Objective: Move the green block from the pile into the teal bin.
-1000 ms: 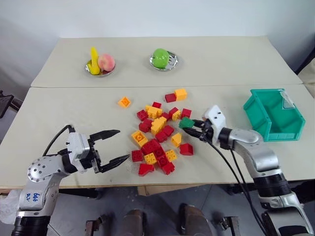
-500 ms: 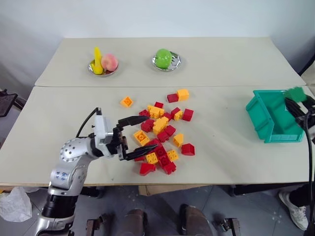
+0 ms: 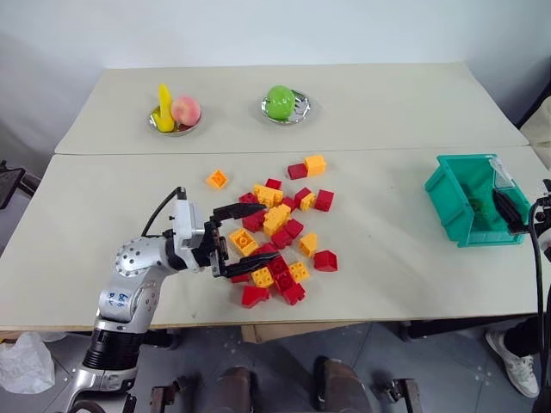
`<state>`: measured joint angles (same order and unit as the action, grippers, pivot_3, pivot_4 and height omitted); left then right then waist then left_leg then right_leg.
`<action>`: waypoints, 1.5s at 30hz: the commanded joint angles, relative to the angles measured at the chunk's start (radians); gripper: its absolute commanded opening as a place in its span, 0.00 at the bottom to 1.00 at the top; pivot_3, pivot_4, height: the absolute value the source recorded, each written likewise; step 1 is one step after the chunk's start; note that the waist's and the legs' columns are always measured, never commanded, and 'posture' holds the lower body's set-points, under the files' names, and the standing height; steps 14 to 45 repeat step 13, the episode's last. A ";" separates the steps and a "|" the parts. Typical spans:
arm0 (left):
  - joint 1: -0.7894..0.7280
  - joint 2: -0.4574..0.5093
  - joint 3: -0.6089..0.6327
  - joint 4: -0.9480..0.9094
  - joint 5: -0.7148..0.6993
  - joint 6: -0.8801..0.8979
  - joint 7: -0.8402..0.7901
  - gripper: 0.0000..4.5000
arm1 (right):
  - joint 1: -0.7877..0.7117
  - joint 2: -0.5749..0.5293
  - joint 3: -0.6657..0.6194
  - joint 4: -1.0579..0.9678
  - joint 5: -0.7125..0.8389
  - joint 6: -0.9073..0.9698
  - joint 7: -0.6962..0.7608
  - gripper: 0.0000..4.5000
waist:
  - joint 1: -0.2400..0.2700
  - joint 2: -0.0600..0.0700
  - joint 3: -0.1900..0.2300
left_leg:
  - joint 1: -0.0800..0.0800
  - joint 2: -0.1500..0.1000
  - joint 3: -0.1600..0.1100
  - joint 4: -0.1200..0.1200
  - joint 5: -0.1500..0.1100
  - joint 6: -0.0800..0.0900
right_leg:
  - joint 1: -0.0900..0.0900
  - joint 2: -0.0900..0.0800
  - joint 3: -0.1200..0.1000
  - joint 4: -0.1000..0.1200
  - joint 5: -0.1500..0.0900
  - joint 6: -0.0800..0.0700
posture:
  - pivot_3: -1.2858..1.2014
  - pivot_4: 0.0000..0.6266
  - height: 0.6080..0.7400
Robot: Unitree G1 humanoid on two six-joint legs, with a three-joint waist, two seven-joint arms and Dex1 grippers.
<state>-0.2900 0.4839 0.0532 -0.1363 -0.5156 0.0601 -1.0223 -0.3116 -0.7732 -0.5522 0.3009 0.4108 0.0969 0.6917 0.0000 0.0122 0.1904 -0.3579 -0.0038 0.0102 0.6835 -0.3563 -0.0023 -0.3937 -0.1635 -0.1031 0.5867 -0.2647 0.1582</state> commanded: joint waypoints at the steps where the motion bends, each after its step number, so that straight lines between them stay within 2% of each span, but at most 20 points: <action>1: 0.025 0.038 0.077 0.021 0.033 -0.043 0.033 1.00 | 0.016 -0.001 0.011 -0.171 0.129 0.020 0.149 0.99 | -0.002 0.000 0.000 | 0.000 0.000 0.000 0.000 0.000 0.000 | 0.000 0.000 0.000 0.000 0.000 0.000 | 0.52 0.24 1.00; 4: 0.072 0.092 0.147 0.073 0.083 -0.095 0.062 1.00 | 0.143 -0.032 0.156 -0.290 0.045 -0.074 0.316 0.99 | 0.000 0.000 0.000 | 0.001 0.000 0.000 0.000 0.000 0.000 | 0.000 0.000 0.000 0.000 0.000 0.000 | 0.52 0.24 1.00; 7: 0.113 0.122 0.184 0.079 0.104 -0.109 0.089 1.00 | 0.231 -0.039 0.209 -0.426 0.121 -0.019 0.411 0.99 | 0.007 -0.001 0.000 | 0.000 0.000 -0.001 0.000 -0.001 0.000 | 0.001 0.000 0.000 -0.001 0.000 0.000 | 0.52 0.24 1.00; 10: 0.173 0.150 0.225 0.067 0.109 -0.108 0.107 1.00 | 0.303 -0.045 0.259 -0.462 0.133 -0.022 0.500 0.99 | 0.020 -0.001 0.000 | 0.000 -0.001 0.000 0.001 -0.001 0.001 | 0.001 -0.001 0.000 -0.002 0.001 0.001 | 0.52 0.24 1.00; 13: 0.206 0.170 0.228 0.038 0.132 -0.092 0.137 1.00 | 0.294 0.003 0.267 -0.400 0.106 -0.062 0.477 0.99 | 0.025 -0.001 0.001 | 0.000 -0.001 0.000 0.001 -0.001 0.001 | 0.001 -0.001 0.000 -0.002 0.001 0.001 | 0.52 0.24 1.00; 45: 0.206 0.170 0.228 0.038 0.132 -0.092 0.137 1.00 | 0.294 0.003 0.267 -0.400 0.106 -0.062 0.477 0.99 | 0.025 -0.001 0.001 | 0.000 -0.001 0.000 0.001 -0.001 0.001 | 0.001 -0.001 0.000 -0.002 0.001 0.001 | 0.52 0.24 1.00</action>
